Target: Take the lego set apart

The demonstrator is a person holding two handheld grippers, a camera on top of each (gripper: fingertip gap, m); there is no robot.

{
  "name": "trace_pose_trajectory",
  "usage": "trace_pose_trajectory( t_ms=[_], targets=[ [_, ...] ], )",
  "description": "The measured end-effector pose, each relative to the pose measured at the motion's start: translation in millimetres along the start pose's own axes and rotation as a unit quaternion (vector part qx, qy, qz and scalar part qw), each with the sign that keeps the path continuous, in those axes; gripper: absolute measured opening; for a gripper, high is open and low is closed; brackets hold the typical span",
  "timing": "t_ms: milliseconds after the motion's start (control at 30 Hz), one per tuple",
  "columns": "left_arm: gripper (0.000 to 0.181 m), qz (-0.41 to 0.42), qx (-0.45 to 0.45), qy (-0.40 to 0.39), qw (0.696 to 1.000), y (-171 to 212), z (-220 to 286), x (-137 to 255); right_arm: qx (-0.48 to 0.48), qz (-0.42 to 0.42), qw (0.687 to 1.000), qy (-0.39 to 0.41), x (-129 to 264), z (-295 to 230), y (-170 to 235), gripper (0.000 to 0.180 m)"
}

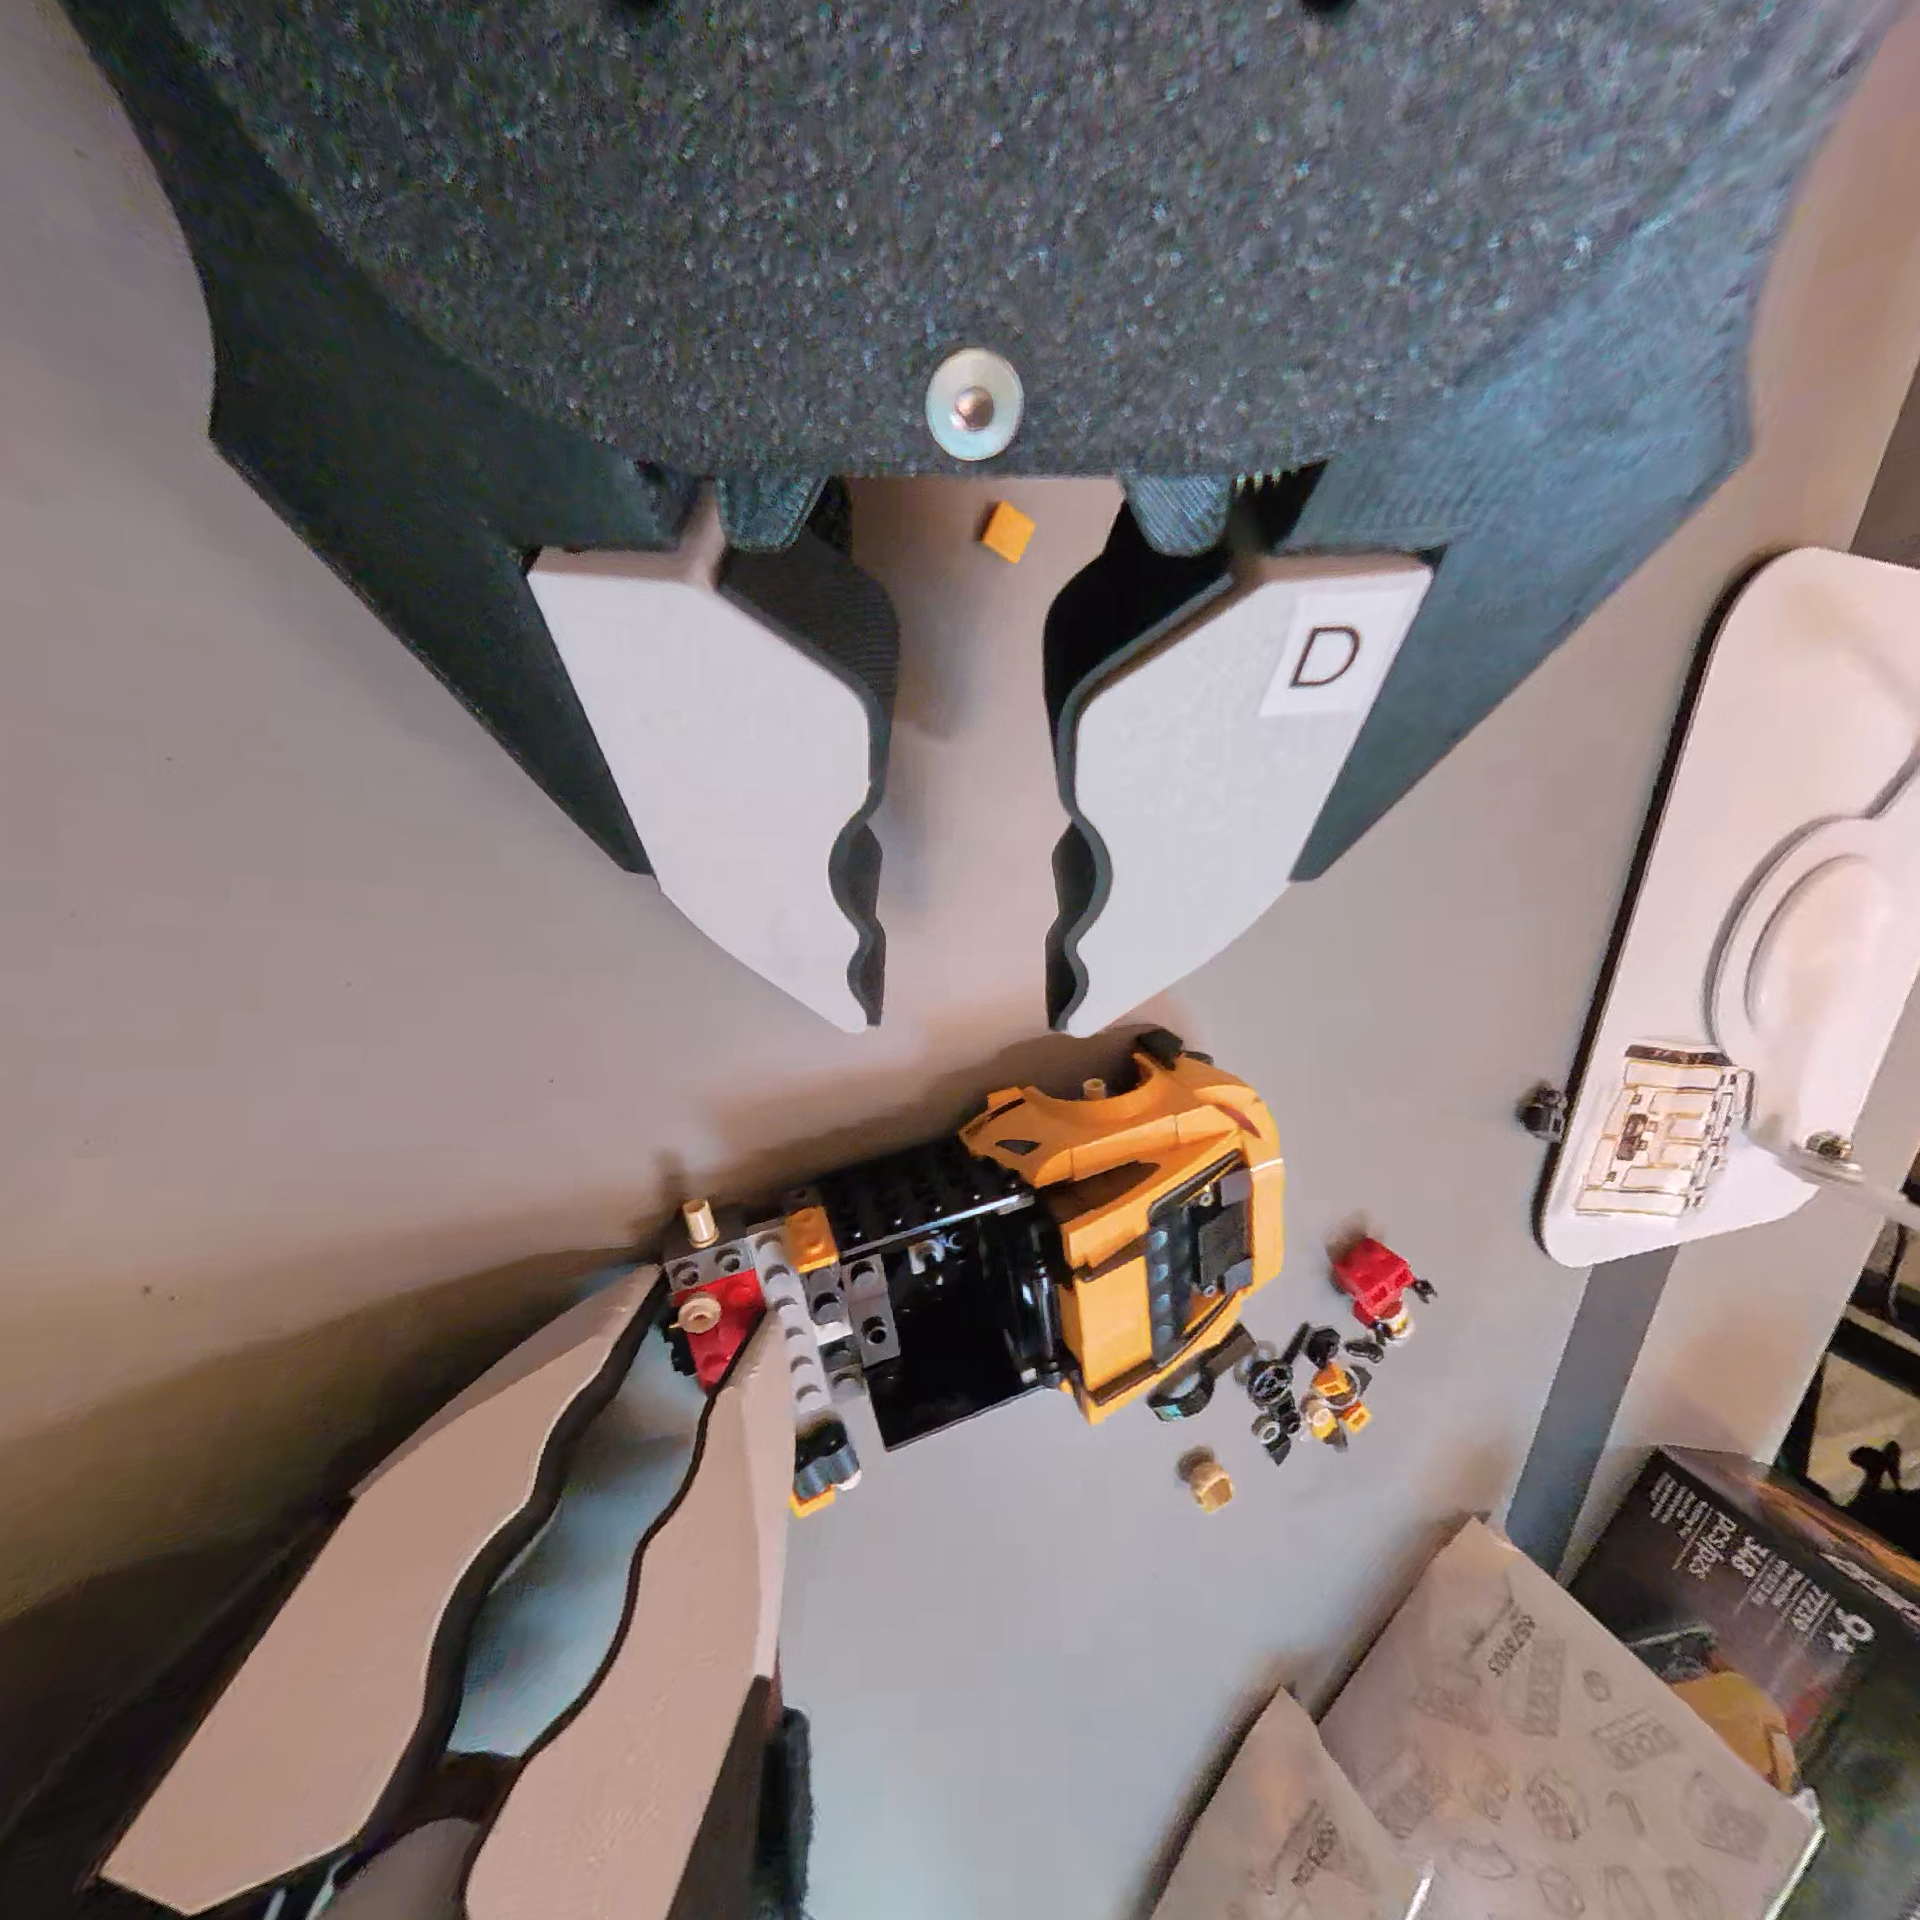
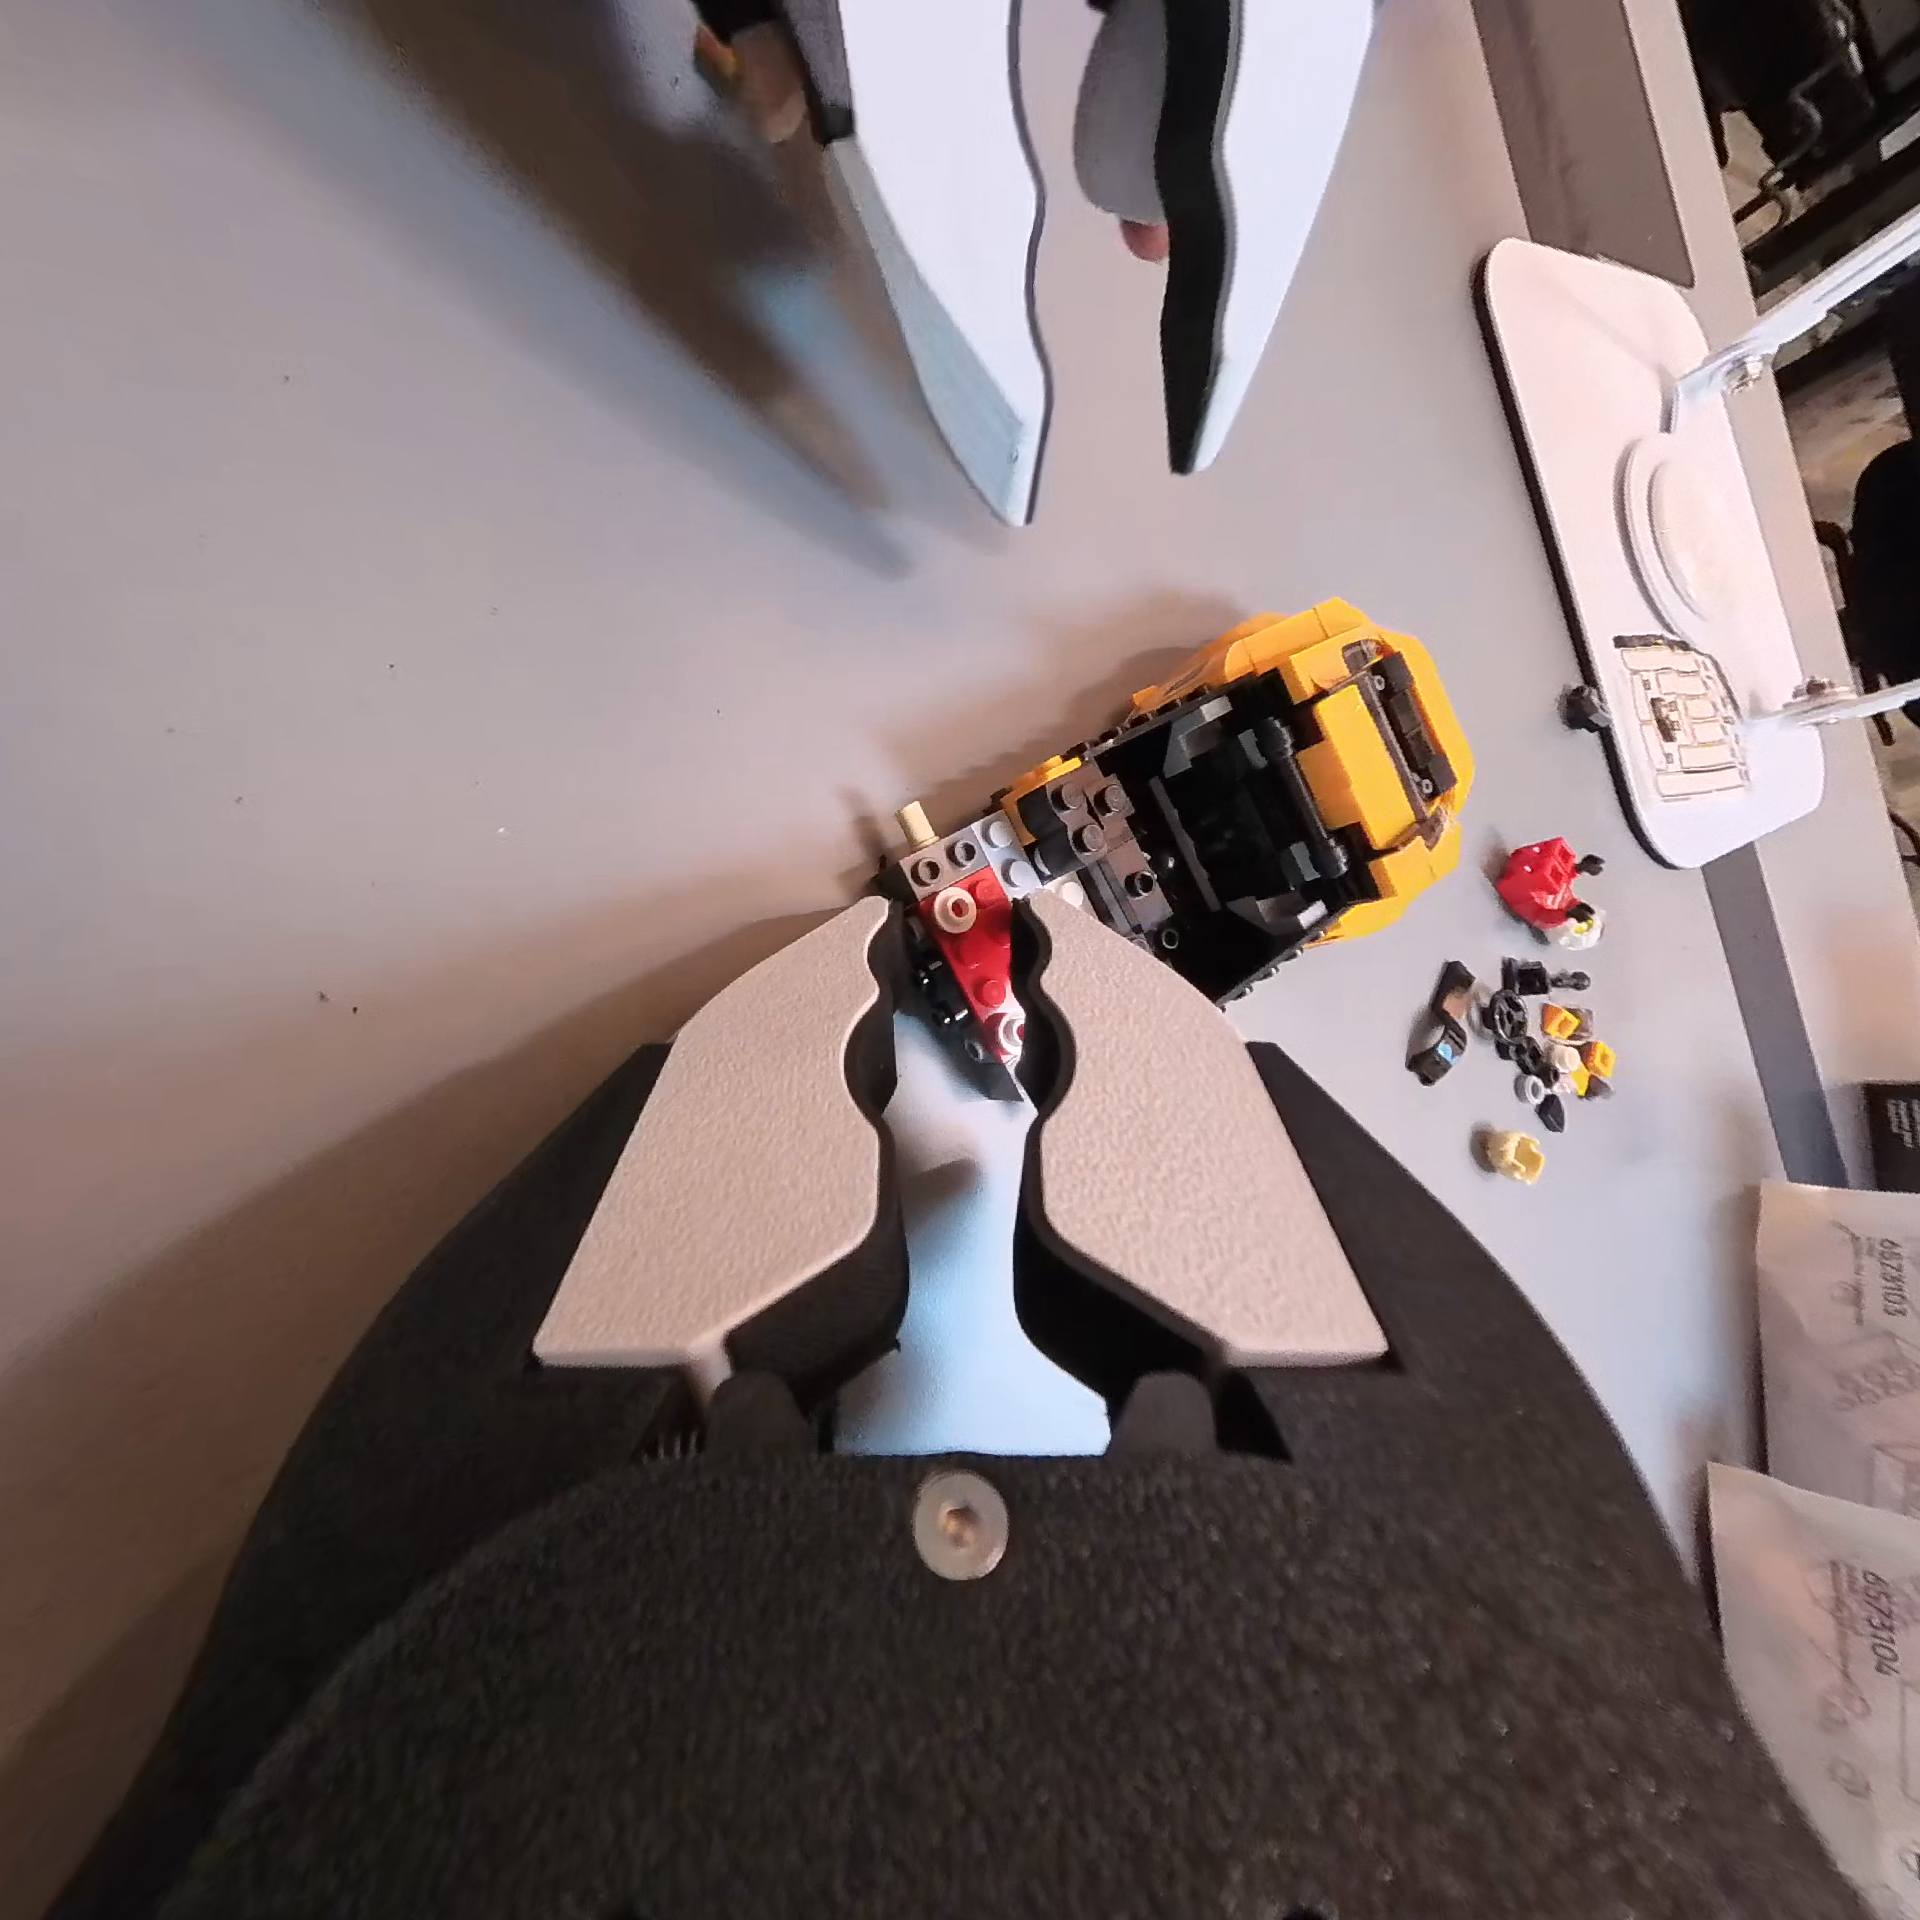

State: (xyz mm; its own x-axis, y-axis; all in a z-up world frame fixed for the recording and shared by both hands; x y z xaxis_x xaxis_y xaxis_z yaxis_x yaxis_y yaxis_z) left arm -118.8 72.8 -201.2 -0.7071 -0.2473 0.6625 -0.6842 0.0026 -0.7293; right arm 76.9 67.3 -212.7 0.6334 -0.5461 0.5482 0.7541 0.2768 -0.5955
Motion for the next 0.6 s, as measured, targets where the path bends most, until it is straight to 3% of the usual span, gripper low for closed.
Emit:
trace_pose_trajectory(
  t_ms=[233, 400, 600],
  targets=[
    [0.018, 0.037, 0.035, -0.011, 0.999, -4, -5, 10, -0.021, 0.011, 1.0, -0.018, 2, 2, 2, 0.018],
    [0.009, 0.085, 0.071, -0.07, 0.991, -5, -17, 30, -0.061, 0.055, 0.996, -0.027, 11, 9, -2, 0.019],
    [0.003, 0.145, 0.143, -0.145, 0.968, -4, -31, 69, -0.136, 0.08, 0.987, 0.024, 17, 32, 3, 0.034]
  ],
)
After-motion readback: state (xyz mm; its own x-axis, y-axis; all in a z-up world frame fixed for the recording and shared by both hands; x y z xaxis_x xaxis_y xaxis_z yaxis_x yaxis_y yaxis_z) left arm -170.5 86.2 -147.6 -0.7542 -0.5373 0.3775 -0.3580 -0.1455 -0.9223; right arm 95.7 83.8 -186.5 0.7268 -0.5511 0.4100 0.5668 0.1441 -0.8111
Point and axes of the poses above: each gripper's, where its closed fingertips meet, x back along the fingers, y out of its underside, z = x × y across the jaws, the point moved 10 cm from there along x, back along the fingers, and after that the axes turned 14 degrees about y, right-handed, at the moved point
